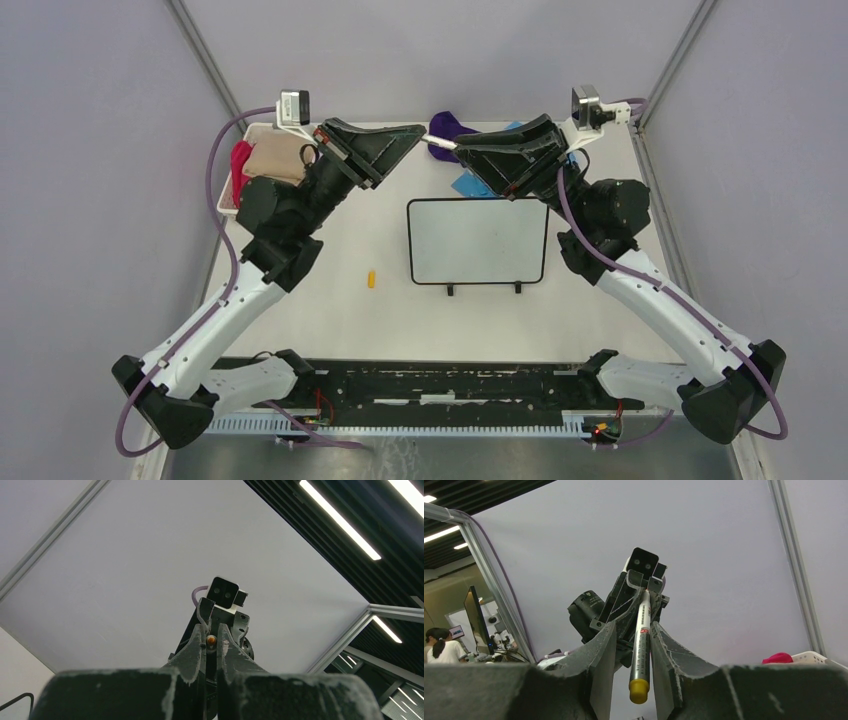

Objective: Write a sentence on the whiteboard
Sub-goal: Adjust the whiteboard marker.

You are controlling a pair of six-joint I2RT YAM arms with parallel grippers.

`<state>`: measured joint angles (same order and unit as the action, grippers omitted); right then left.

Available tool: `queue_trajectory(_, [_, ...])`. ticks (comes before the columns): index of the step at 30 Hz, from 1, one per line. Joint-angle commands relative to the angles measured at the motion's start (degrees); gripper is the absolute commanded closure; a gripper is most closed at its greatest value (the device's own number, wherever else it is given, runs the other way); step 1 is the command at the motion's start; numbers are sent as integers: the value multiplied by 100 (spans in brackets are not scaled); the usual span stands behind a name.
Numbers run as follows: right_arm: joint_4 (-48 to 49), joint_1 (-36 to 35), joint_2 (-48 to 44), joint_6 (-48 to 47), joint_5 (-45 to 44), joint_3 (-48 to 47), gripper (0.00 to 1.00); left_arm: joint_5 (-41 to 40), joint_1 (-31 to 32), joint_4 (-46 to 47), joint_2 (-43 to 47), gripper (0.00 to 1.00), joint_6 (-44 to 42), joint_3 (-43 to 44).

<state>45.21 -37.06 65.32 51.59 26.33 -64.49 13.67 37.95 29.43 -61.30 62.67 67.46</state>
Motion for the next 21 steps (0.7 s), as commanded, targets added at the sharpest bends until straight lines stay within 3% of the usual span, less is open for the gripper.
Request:
queue_trajectory(1, [3, -18, -26, -49, 140, -212, 63, 25, -47, -69, -70, 98, -27, 241])
queue_trajectory(5, [-217, -23, -20, -149, 84, -258, 63, 33, -46, -69, -75, 98, -53, 248])
queue_trajectory(12, [-254, -20, -15, -193, 27, -252, 71, 60, -43, -82, -97, 98, -108, 250])
queue_trajectory(21, [-125, -20, -91, -216, -142, -120, 64, 13, -43, -161, -69, 98, -207, 185])
